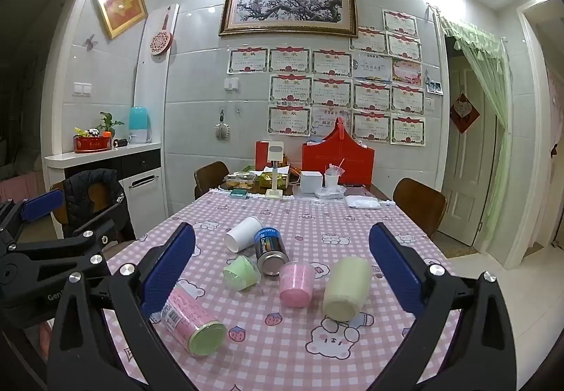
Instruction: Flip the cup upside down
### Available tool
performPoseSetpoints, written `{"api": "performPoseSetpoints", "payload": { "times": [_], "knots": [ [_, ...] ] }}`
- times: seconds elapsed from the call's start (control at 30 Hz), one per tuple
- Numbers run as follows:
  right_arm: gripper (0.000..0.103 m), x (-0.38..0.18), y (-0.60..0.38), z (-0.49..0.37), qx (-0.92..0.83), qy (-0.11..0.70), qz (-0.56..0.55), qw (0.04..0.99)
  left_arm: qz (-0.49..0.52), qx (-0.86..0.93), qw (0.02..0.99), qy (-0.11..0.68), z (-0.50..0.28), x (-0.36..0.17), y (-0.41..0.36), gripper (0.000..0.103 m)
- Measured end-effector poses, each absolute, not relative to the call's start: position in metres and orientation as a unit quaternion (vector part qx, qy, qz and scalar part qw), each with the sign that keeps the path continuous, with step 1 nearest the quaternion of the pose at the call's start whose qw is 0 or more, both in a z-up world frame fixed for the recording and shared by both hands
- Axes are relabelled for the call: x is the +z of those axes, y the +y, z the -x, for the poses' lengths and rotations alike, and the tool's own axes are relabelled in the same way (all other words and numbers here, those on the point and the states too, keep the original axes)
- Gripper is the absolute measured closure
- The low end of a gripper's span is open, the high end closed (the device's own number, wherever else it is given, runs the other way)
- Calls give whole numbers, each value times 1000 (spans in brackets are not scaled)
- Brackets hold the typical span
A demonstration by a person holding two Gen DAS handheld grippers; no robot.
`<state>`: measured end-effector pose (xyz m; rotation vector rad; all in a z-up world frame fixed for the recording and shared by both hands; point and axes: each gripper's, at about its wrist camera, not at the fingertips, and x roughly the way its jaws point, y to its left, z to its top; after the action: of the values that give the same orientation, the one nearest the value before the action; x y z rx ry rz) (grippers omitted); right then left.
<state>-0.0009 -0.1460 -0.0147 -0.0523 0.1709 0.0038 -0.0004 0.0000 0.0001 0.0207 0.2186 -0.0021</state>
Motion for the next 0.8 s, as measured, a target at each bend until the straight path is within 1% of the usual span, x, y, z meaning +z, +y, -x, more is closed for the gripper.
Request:
{"api": "performPoseSetpoints", "payload": {
  "times": [0.8],
  "knots": [
    [8, -13, -146, 0, 2, 83, 25, 996, -12, -1, 994, 110, 0, 1, -1, 8]
  ]
}}
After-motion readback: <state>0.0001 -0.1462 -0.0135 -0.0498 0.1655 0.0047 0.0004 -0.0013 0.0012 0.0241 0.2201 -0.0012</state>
